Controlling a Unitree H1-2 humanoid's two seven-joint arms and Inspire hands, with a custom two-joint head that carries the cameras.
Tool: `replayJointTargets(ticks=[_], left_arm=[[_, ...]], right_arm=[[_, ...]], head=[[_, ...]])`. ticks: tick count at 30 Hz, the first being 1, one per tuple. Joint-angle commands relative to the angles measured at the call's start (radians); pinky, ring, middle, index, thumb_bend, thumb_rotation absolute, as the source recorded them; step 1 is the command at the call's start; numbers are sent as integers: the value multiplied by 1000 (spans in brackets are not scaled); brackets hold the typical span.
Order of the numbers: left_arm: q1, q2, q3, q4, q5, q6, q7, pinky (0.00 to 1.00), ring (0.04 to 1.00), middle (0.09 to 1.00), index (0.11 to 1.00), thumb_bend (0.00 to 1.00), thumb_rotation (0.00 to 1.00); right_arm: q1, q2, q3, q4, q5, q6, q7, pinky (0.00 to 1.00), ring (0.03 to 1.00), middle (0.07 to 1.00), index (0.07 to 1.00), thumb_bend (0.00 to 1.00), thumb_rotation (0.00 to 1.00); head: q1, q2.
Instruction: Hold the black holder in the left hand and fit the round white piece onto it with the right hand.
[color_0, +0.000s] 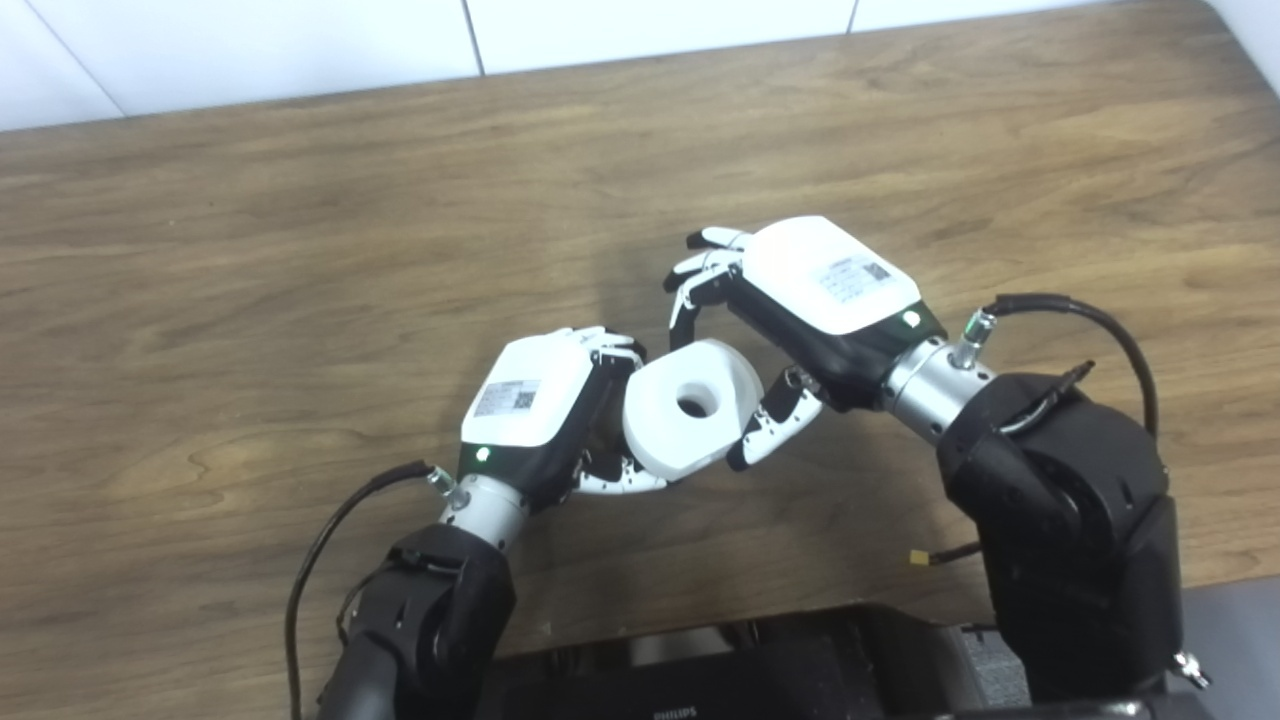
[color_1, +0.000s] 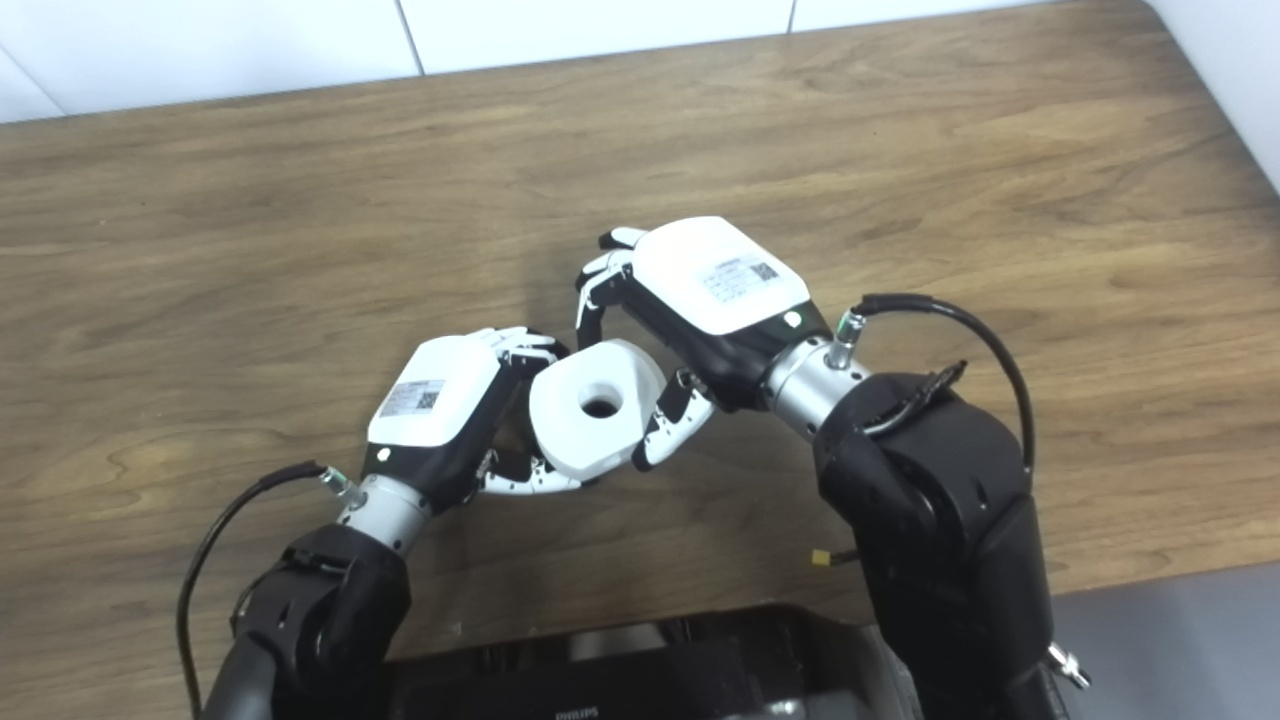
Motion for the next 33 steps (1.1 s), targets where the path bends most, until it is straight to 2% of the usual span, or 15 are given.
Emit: replayJointTargets(ticks=[1, 4, 11, 15, 20, 27, 33], left_arm=[[3, -7, -13, -1, -11, 2, -41, 869, 849, 793, 487, 518, 48], [2, -5, -14, 0, -8, 2, -43, 867, 847, 793, 487, 519, 49], [-2, -4, -17, 2, -10, 0, -47, 863, 847, 794, 486, 519, 49], [-5, -6, -17, 3, -13, 1, -51, 863, 848, 795, 486, 519, 49], [-6, -8, -19, 3, -7, 4, -59, 863, 848, 797, 486, 519, 49], [-9, -12, -19, 5, -5, 3, -61, 857, 846, 797, 486, 520, 48], [-13, -12, -20, 9, -3, 2, -62, 849, 842, 794, 486, 520, 48]], right_arm=[[-20, 4, -2, -25, -6, -16, 8, 836, 922, 823, 636, 719, 266], [-20, 4, -3, -30, -7, -20, 11, 835, 927, 834, 706, 797, 310], [-24, 4, -6, -35, -12, -28, 24, 834, 933, 856, 758, 824, 346], [-21, 2, -9, -34, -2, -36, 6, 826, 956, 936, 809, 854, 339], [-23, 0, -17, -40, 8, -38, 5, 857, 992, 984, 870, 895, 339], [-45, -14, -33, -52, 30, -20, 51, 912, 1000, 1000, 909, 960, 395], [-91, -67, -67, -81, 109, 32, 150, 932, 1000, 1000, 949, 1000, 471]], head=[[-1, 0], [-1, 0], [-4, 1], [-2, 1], [-1, 3], [4, 5], [1, 1]])
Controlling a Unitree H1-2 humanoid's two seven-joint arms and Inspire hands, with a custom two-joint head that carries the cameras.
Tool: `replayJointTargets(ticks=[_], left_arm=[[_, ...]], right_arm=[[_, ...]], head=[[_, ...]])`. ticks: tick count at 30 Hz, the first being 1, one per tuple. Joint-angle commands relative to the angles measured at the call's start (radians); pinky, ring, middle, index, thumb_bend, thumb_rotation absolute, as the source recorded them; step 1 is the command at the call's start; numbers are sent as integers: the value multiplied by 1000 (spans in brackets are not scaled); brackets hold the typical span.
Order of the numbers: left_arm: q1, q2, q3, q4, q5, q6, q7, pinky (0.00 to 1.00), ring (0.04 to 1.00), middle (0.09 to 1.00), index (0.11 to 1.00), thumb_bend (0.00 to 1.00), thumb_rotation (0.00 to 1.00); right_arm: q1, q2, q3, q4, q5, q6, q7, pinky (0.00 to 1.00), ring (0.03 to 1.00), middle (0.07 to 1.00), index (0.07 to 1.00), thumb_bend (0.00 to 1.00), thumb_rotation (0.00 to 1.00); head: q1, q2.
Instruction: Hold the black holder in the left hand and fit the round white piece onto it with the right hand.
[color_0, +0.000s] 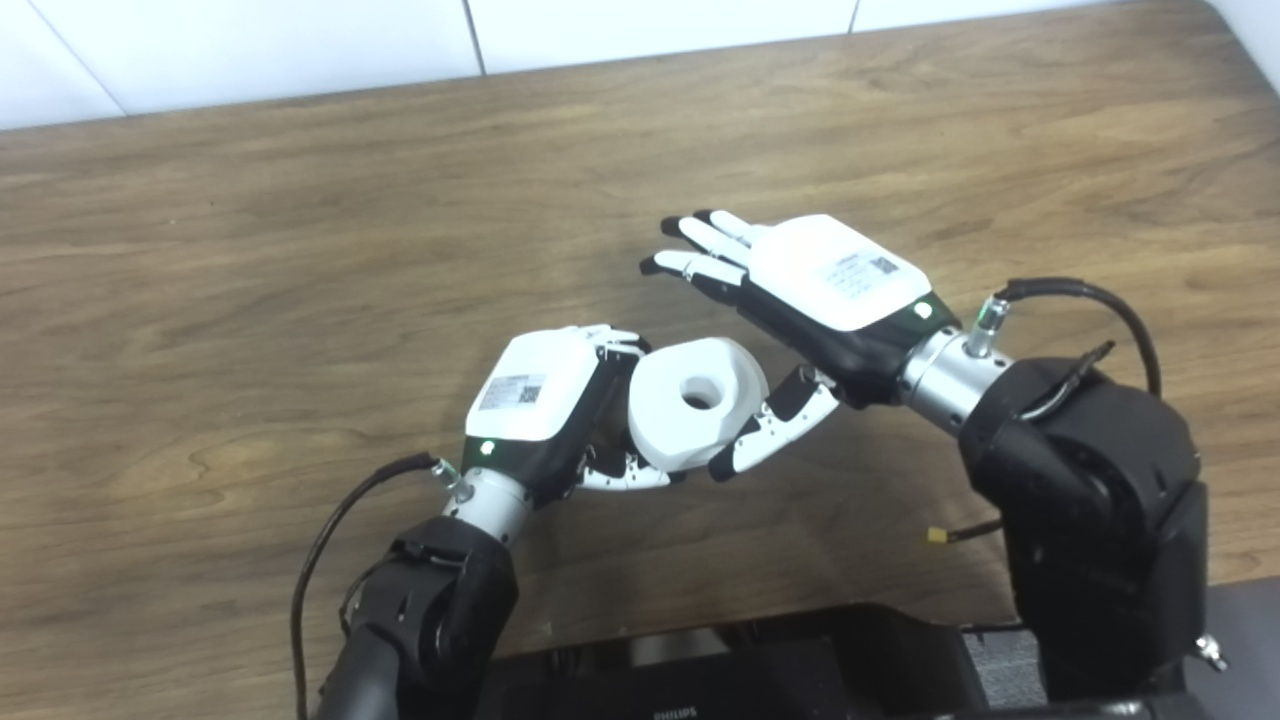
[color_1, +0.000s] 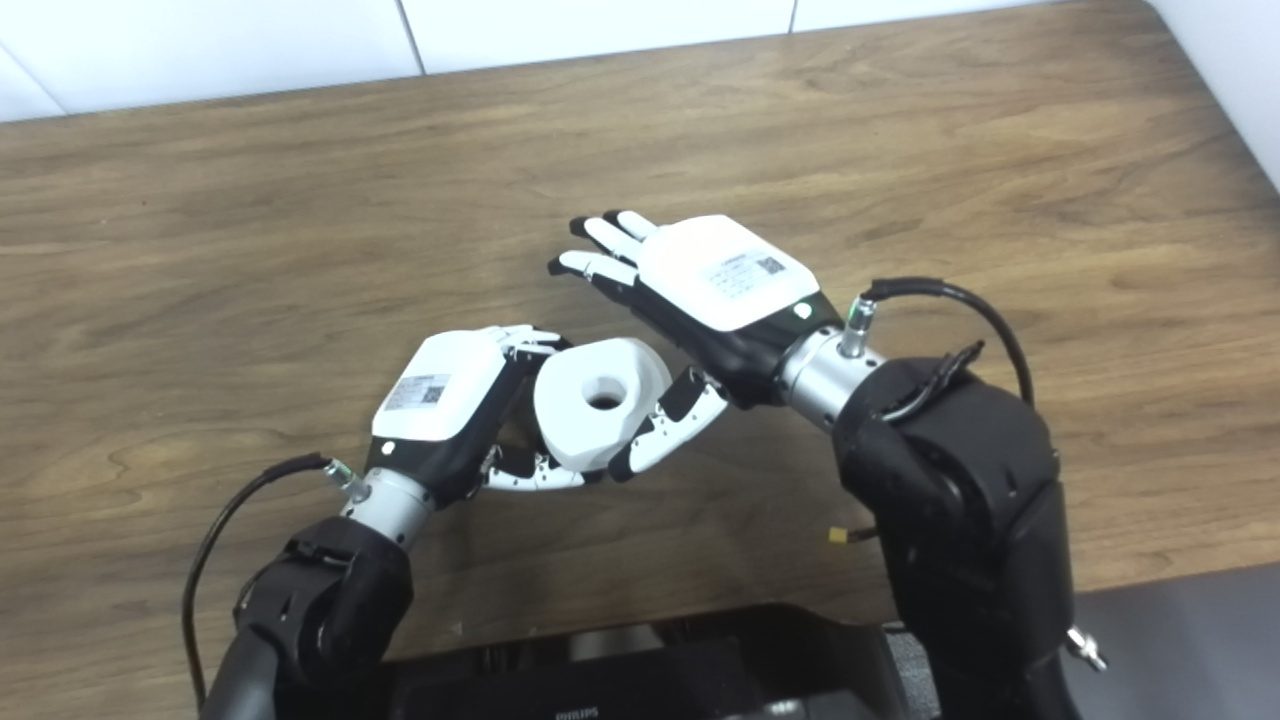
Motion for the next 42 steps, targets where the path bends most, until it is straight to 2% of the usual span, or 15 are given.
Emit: replayJointTargets(ticks=[1, 5, 12, 19, 27, 31, 37, 38, 39, 42], left_arm=[[4, -8, -18, 9, -8, 2, -39, 849, 842, 794, 486, 520, 48], [5, -6, -17, 13, -10, -1, -35, 846, 839, 793, 486, 520, 48], [6, -3, -14, 17, -18, -3, -32, 853, 843, 795, 486, 520, 48], [10, 4, -9, 14, -18, -4, -32, 857, 844, 793, 487, 519, 49], [20, 17, 2, -7, -42, 2, -52, 859, 839, 789, 493, 518, 53], [16, 35, -1, -18, -27, 8, -88, 850, 832, 789, 495, 517, 59], [9, 62, -5, -39, 0, 22, -179, 854, 849, 813, 498, 519, 70], [11, 64, -3, -44, 0, 22, -185, 851, 847, 813, 594, 642, 103], [12, 66, -2, -48, 1, 21, -190, 849, 844, 811, 643, 709, 122], [9, 72, -3, -63, 12, 25, -221, 850, 846, 814, 704, 775, 159]], right_arm=[[-48, -29, -23, -47, 45, 27, 34, 935, 1000, 1000, 952, 1000, 480], [-90, -90, -64, -65, 128, 75, 96, 947, 1000, 1000, 977, 1000, 508], [-105, -136, -112, -66, 182, 84, 99, 959, 1000, 1000, 994, 1000, 497], [-98, -143, -149, -66, 193, 76, 97, 985, 1000, 1000, 991, 1000, 512], [-82, -126, -166, -66, 196, 67, 89, 976, 1000, 1000, 993, 1000, 520], [-74, -112, -165, -66, 182, 55, 81, 974, 1000, 1000, 989, 1000, 520], [-68, -104, -165, -66, 171, 42, 75, 974, 1000, 1000, 990, 1000, 543], [-67, -103, -166, -66, 171, 44, 73, 977, 1000, 1000, 990, 1000, 542], [-66, -102, -167, -66, 172, 47, 71, 978, 1000, 1000, 989, 1000, 540], [-64, -102, -170, -66, 172, 52, 70, 981, 1000, 1000, 991, 1000, 539]], head=[[0, 1], [0, -5], [-2, -12], [-1, -21], [9, -18], [16, -15], [23, -11], [25, -10], [25, -9], [29, -6]])
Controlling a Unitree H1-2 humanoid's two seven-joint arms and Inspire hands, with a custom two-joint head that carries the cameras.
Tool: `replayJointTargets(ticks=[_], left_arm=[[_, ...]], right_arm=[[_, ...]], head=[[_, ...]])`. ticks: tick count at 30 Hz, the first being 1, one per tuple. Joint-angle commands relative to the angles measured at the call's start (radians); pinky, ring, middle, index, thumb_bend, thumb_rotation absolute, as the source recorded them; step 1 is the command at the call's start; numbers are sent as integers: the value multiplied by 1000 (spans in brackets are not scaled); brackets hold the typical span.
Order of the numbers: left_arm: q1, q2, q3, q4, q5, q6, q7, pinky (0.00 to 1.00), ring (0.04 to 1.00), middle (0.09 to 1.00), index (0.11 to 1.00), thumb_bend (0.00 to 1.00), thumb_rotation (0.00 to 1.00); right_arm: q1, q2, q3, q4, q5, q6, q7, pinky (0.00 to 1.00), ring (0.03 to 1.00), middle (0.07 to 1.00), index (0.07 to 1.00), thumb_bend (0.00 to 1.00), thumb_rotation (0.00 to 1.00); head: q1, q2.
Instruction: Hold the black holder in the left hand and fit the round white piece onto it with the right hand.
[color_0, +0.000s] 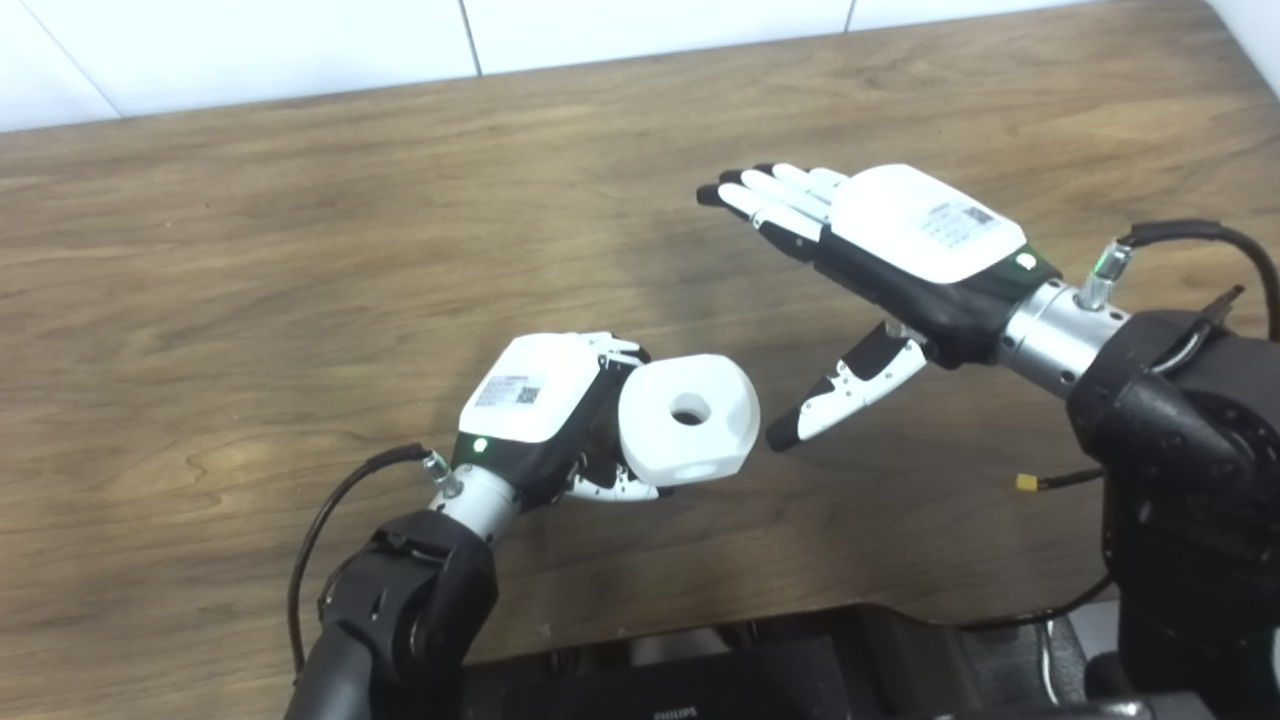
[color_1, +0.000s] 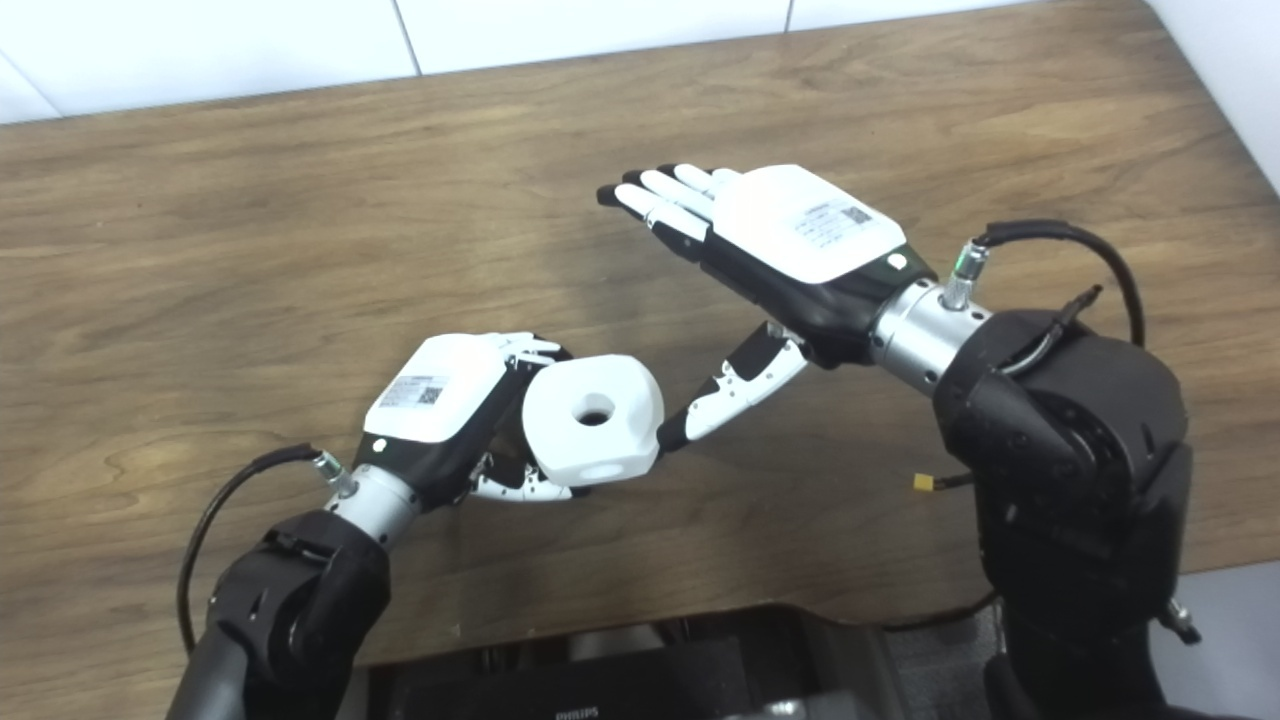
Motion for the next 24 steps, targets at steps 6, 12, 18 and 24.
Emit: replayJointTargets(ticks=[6, 12, 18, 24], left_arm=[[24, 24, -7, -14, 33, 11, -112, 848, 849, 820, 763, 785, 194], [26, 20, -5, -14, 45, 7, -116, 844, 850, 825, 813, 786, 198], [26, 17, 3, -10, 55, 8, -106, 843, 852, 831, 837, 799, 202], [12, 26, 28, -21, 83, 24, -146, 855, 863, 848, 851, 817, 234]], right_arm=[[-10, -5, -17, -24, 6, -1, 17, 981, 1000, 1000, 991, 1000, 559], [-4, -10, -22, -24, 9, 6, 11, 977, 1000, 998, 988, 1000, 553], [0, -19, -19, -24, 2, 8, 9, 982, 1000, 997, 987, 1000, 562], [-3, -20, -16, -24, -1, 19, 4, 987, 1000, 996, 984, 1000, 532]], head=[[-2, 7], [-2, 7], [7, 1], [13, -2]])
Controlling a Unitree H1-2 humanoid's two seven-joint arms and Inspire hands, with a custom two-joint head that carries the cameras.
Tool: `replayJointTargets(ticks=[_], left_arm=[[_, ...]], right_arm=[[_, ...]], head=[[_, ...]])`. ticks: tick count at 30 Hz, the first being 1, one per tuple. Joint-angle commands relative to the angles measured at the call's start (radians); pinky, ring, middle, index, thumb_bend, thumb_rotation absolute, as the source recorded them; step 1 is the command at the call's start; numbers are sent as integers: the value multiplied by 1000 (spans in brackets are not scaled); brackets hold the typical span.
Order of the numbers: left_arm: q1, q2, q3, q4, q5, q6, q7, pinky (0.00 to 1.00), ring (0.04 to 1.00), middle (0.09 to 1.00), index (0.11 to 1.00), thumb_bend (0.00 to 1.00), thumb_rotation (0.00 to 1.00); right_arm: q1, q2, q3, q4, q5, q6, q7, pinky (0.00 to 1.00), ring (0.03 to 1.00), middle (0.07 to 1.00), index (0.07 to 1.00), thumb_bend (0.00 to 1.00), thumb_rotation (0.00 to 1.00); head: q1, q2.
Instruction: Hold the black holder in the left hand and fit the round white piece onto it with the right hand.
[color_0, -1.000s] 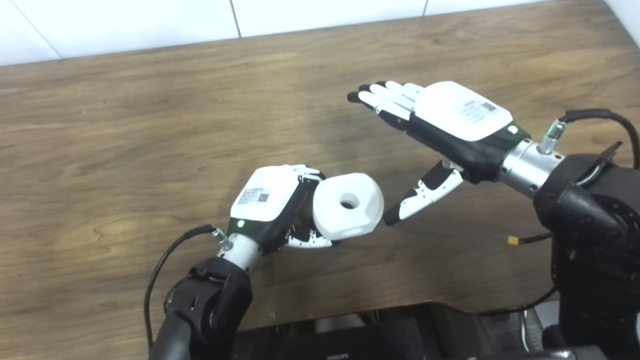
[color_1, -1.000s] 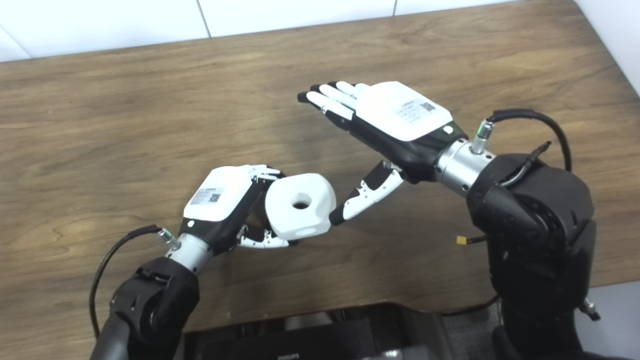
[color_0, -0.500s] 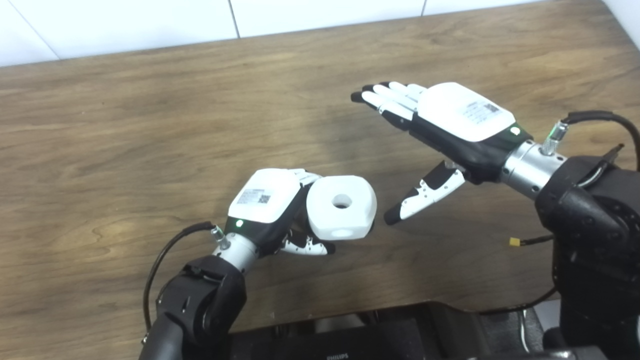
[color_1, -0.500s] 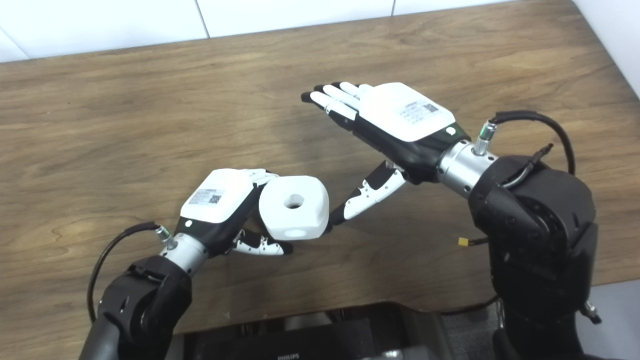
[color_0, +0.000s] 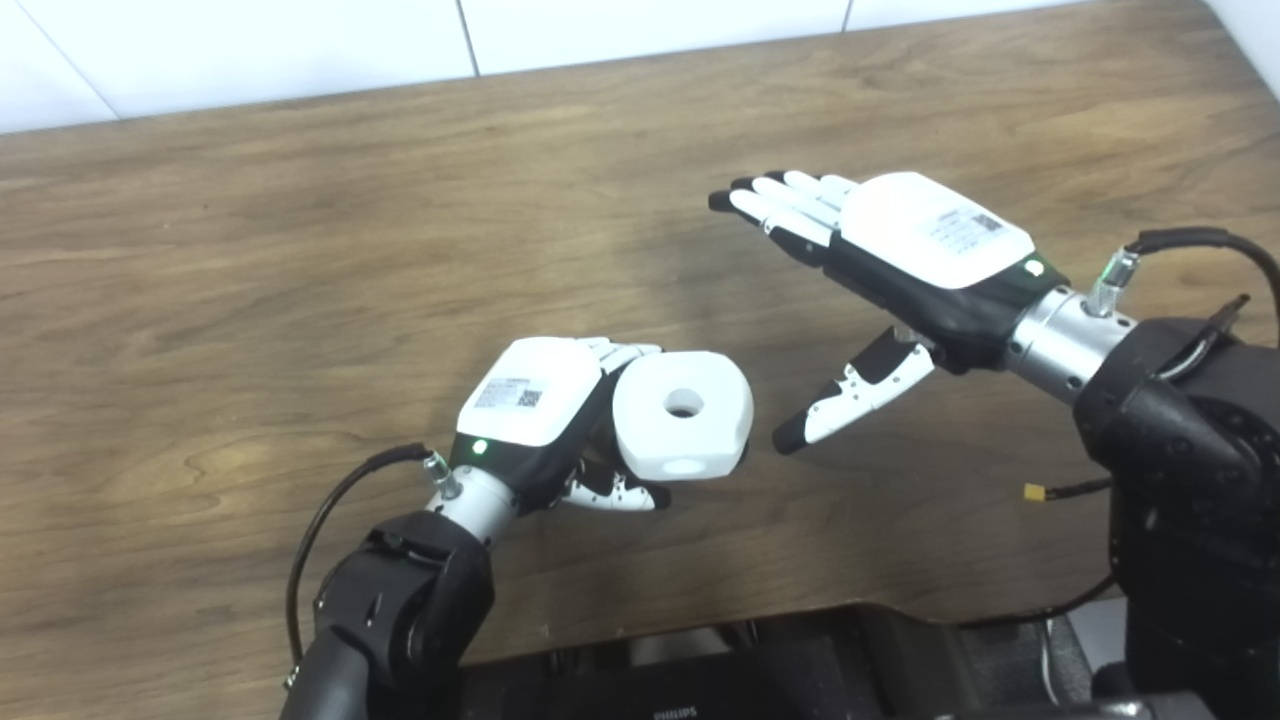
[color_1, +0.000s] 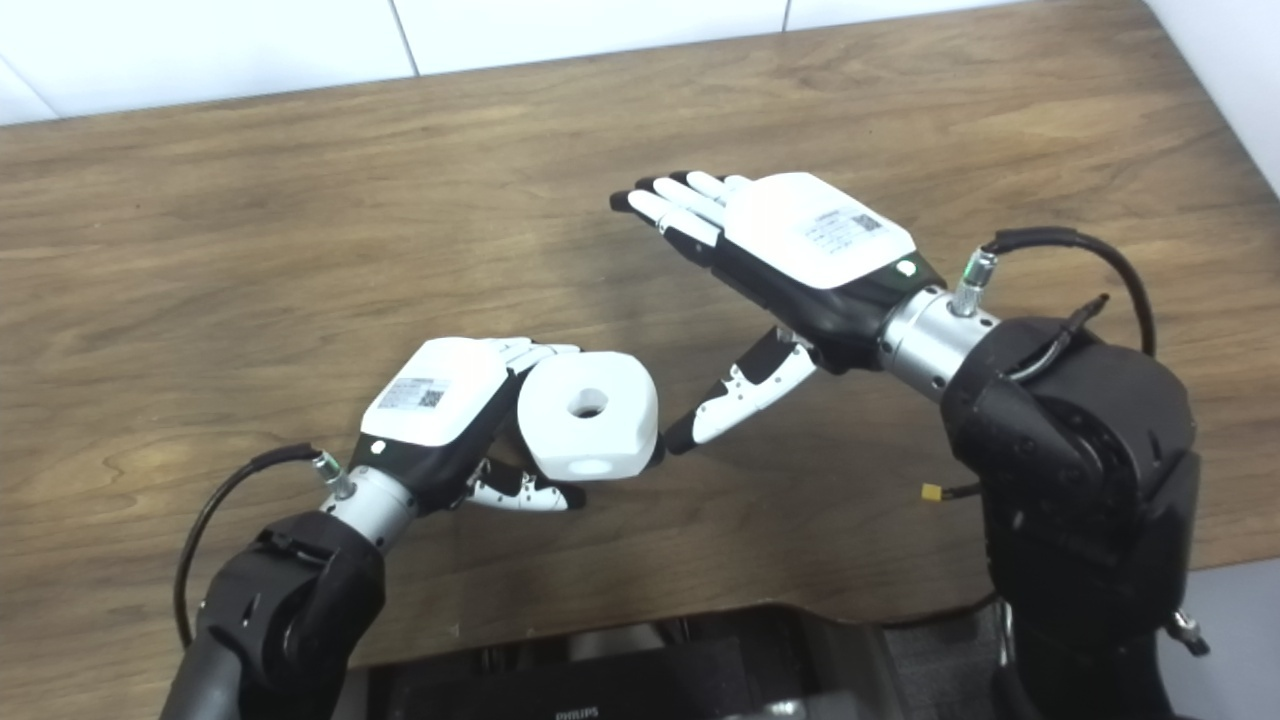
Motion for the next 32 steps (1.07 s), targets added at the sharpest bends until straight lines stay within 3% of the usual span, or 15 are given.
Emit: replayJointTargets(ticks=[1, 11, 20, 26, 30, 32], left_arm=[[11, 31, 25, 2, 35, 31, -94, 871, 875, 859, 858, 819, 249], [-13, 53, 124, -57, 60, 39, -222, 888, 903, 877, 869, 878, 281], [-57, 92, 241, -95, -6, 43, -313, 867, 899, 883, 876, 927, 279], [-97, 104, 328, -145, -48, 73, -338, 819, 900, 888, 879, 934, 284], [-119, 119, 396, -164, -131, 95, -307, 793, 894, 884, 872, 932, 277], [-128, 130, 434, -167, -191, 107, -283, 774, 888, 884, 872, 938, 273]], right_arm=[[-22, -16, -6, -24, 1, 13, 5, 988, 1000, 996, 984, 1000, 531], [-19, -31, -12, -24, -5, 10, 1, 979, 1000, 993, 978, 1000, 528], [-14, -52, -14, -23, -10, 10, -20, 989, 1000, 989, 991, 1000, 528], [-4, -61, -27, -24, -16, 18, -24, 972, 1000, 985, 988, 1000, 535], [-2, -73, -31, -23, -22, 38, -5, 976, 1000, 991, 992, 1000, 555], [-1, -82, -30, -23, -26, 52, -2, 970, 1000, 989, 987, 968, 620]], head=[[-1, 0], [7, 1], [2, -1], [8, -3], [20, -4], [22, -5]])
